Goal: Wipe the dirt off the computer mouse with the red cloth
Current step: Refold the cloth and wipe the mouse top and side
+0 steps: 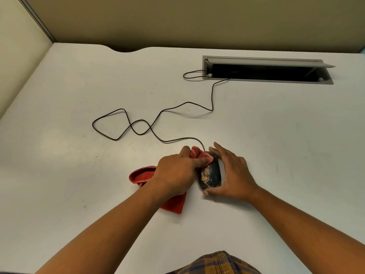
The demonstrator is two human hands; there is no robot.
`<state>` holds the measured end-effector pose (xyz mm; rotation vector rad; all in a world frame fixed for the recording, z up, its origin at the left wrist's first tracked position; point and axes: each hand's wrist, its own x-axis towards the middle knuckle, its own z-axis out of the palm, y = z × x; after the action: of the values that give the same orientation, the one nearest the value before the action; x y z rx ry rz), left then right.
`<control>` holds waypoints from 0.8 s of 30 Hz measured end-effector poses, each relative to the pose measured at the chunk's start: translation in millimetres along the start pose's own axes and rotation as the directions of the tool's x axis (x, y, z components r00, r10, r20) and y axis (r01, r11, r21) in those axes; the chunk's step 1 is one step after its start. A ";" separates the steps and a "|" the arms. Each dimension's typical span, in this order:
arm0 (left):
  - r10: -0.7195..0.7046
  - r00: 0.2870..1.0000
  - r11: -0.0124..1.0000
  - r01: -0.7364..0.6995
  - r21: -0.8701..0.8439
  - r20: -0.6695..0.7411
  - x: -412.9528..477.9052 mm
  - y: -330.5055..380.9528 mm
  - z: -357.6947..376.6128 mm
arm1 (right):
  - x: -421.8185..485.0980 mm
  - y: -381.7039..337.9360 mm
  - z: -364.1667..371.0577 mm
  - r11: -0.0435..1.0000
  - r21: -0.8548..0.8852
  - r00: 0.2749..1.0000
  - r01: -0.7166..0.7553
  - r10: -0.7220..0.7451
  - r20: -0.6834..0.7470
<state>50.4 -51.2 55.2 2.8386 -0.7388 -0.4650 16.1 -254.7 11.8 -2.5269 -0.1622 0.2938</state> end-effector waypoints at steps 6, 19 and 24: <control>-0.117 0.993 0.993 0.117 0.016 -0.021 0.9 -1.4 0.0 | 0.2 0.6 0.1 1.000 -0.014 1.000 -0.006 0.006 0.006; -0.148 0.988 0.989 0.148 0.008 -0.051 -25.7 7.7 4.4 | -0.1 -1.5 -2.1 1.000 -0.003 1.000 0.007 -0.007 0.001; -0.052 0.996 0.998 0.050 -0.024 -0.076 -34.2 18.8 13.8 | -0.9 -2.2 -2.1 1.000 -0.001 1.000 0.011 -0.011 -0.001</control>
<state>9.1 -51.5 55.5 2.8429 -0.6449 -0.3670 15.7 -254.1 14.9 -2.5260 -0.1762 0.2886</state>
